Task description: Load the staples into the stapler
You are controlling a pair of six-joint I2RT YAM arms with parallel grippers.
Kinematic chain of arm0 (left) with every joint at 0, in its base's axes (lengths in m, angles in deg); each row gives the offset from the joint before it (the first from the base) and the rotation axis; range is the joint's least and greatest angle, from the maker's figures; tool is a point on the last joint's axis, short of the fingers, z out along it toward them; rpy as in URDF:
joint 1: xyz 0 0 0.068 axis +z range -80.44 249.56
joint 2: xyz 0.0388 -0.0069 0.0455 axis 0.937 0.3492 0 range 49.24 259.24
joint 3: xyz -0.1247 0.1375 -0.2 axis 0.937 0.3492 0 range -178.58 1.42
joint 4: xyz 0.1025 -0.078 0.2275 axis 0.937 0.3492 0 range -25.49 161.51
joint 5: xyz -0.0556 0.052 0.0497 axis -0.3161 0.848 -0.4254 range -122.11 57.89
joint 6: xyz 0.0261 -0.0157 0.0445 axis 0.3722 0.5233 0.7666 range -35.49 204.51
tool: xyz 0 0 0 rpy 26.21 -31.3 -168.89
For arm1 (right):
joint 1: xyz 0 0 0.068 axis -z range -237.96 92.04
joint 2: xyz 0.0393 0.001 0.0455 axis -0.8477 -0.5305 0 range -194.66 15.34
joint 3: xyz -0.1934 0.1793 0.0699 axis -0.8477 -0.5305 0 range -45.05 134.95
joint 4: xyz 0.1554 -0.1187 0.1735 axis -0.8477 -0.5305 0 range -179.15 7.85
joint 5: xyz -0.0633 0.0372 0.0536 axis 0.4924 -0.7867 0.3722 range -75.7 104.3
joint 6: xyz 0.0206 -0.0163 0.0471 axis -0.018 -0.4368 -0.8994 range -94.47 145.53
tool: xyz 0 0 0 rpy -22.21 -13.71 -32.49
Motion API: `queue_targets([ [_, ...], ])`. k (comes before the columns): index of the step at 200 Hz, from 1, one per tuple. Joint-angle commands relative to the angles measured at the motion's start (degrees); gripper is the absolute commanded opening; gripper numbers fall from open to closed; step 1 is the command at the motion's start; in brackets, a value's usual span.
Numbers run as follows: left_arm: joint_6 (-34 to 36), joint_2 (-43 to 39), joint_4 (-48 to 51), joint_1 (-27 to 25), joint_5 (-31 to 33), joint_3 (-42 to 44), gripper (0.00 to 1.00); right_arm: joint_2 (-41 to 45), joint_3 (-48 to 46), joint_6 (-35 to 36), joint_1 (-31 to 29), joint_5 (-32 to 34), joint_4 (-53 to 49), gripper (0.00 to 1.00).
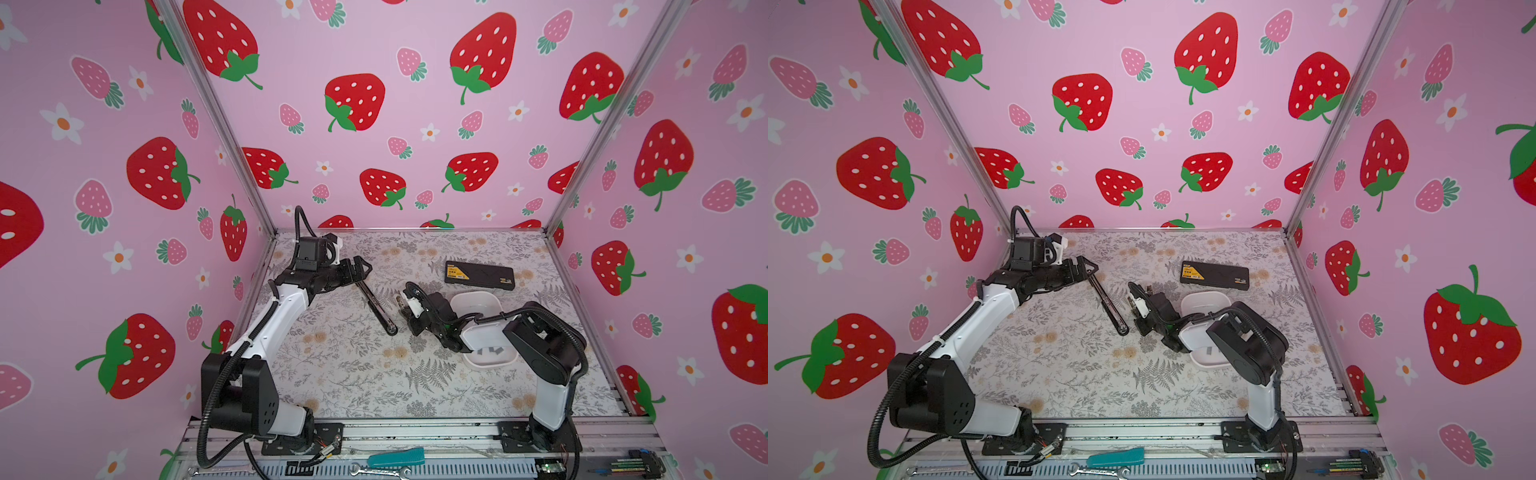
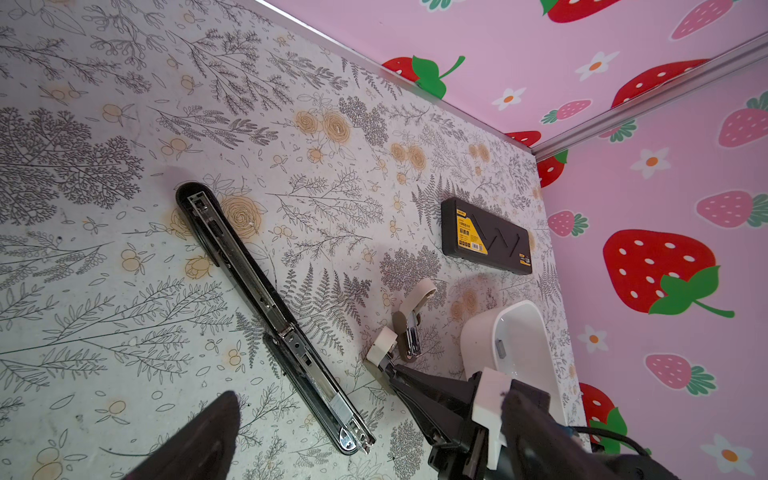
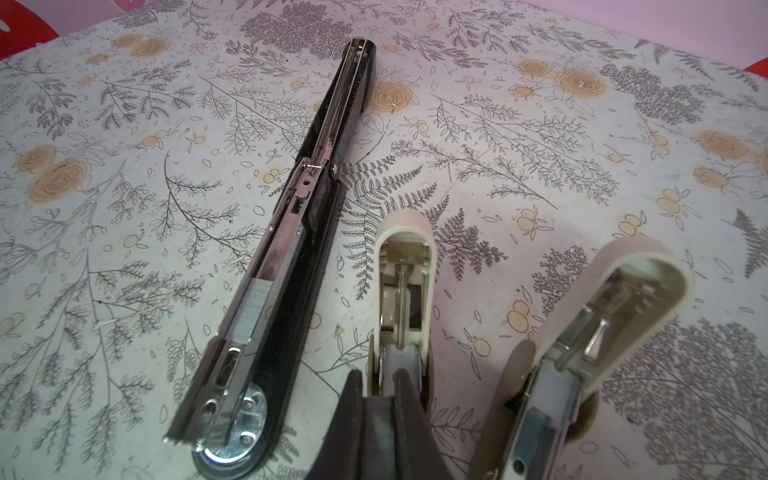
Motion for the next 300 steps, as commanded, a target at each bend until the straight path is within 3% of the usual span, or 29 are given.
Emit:
queue_targets([
  [1,0.5,-0.7,0.1,-0.2,-0.1,-2.4,0.99,-0.9,0.7,-0.4,0.4,-0.5,0.8,0.05],
  [300,0.6,-0.6,0.2,-0.2,0.0,-2.5,0.99,0.0,0.2,-0.2,0.9,-0.6,0.3,0.05],
])
